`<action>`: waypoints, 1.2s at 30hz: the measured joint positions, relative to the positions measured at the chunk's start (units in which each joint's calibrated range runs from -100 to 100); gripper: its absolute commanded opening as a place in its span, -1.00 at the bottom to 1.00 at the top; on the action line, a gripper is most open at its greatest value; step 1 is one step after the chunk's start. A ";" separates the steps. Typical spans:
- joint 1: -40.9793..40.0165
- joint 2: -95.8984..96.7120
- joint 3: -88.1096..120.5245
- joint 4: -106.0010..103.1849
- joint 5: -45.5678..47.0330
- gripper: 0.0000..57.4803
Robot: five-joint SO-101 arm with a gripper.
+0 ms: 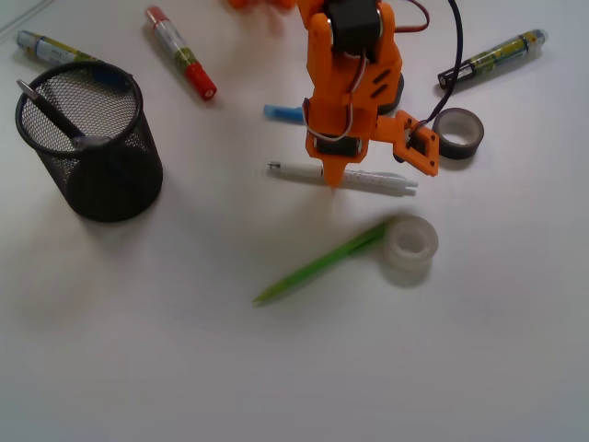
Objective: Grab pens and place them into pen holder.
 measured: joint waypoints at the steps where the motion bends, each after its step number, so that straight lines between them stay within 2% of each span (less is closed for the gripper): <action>1: 0.37 -0.70 -0.27 0.00 0.00 -0.99; 6: 3.85 -11.85 -3.86 -1.47 -0.93 -0.99; 13: 12.50 -29.18 -4.40 -4.58 -9.38 -0.99; 17: 17.17 -36.50 -1.08 -13.05 -13.14 -0.99; 22: 22.64 -46.60 16.71 -33.43 -17.48 -0.99; 29: 26.86 -63.59 54.63 -69.55 -21.88 -0.99; 36: 29.82 -66.64 78.44 -92.53 -25.15 -0.98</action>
